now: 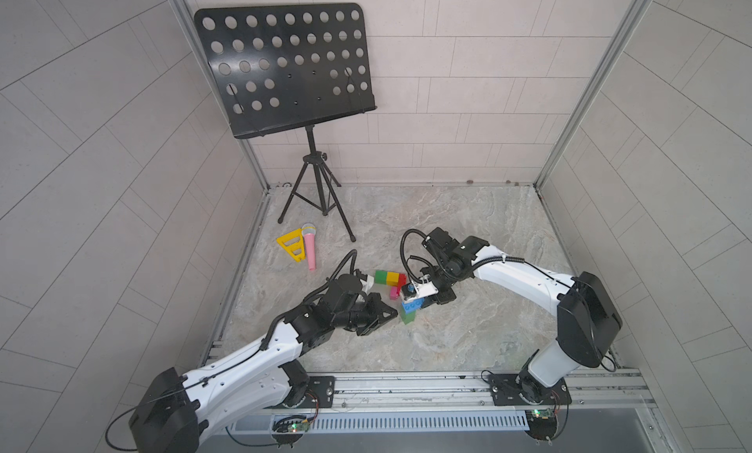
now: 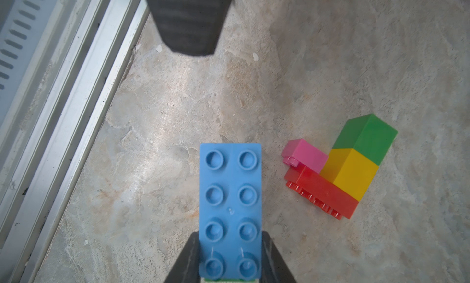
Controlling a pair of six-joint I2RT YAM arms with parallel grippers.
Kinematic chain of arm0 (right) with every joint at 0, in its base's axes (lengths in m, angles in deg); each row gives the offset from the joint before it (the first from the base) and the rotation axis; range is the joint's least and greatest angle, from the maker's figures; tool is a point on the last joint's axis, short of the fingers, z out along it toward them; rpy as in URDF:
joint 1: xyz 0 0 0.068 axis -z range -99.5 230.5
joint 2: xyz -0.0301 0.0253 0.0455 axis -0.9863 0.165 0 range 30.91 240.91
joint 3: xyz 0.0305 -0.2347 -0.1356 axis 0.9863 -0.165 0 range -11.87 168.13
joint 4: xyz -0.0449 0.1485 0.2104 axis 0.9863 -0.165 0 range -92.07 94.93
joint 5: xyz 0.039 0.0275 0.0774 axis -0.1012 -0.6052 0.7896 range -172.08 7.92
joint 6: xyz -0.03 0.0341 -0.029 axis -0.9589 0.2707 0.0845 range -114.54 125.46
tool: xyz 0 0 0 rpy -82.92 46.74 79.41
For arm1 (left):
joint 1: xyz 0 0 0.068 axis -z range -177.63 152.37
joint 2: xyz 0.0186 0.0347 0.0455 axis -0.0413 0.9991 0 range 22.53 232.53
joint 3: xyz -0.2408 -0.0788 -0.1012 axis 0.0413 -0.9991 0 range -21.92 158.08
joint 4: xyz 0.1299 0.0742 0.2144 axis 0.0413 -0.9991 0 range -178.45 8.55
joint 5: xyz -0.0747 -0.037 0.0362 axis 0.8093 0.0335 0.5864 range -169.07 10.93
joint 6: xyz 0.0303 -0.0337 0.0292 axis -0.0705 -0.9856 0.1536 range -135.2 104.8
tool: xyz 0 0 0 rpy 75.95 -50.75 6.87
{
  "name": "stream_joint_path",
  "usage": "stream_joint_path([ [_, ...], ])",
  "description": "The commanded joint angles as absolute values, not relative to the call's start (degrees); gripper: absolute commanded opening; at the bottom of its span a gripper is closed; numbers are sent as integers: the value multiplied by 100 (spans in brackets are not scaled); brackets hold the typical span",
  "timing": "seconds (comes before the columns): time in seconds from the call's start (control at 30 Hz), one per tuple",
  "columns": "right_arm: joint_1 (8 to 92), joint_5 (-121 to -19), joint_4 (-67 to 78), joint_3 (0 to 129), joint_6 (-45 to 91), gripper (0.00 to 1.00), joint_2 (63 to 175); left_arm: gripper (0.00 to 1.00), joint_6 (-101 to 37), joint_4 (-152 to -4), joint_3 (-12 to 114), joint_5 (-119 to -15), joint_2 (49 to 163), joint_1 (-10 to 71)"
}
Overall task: Assemble the letter r with lego
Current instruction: Assemble the lego brick with the lego brick.
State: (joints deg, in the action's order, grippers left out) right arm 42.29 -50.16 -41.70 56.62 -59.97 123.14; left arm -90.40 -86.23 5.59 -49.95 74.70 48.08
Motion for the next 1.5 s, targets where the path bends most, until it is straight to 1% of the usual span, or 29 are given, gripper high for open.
stream_joint_path([
  [0.0,4218,-4871,-4306,5629,-6169,0,12220,0,-9294,-8138,394,-4919,7476,4752],
  [0.3,4216,-4882,-4106,5447,-6344,0,12142,0,-9935,-7041,-6,-4796,7659,4746],
  [0.5,4217,-4965,-4016,5387,-6406,0,12122,0,-10103,-6647,-38,-4702,7838,4748],
  [0.87,4217,-5061,-4033,5491,-6415,0,12190,0,-10186,-6226,16,-4449,8233,4746],
  [1.47,4218,-5018,-4217,5704,-6417,0,12384,0,-10298,-5865,164,-4466,8554,4748],
])
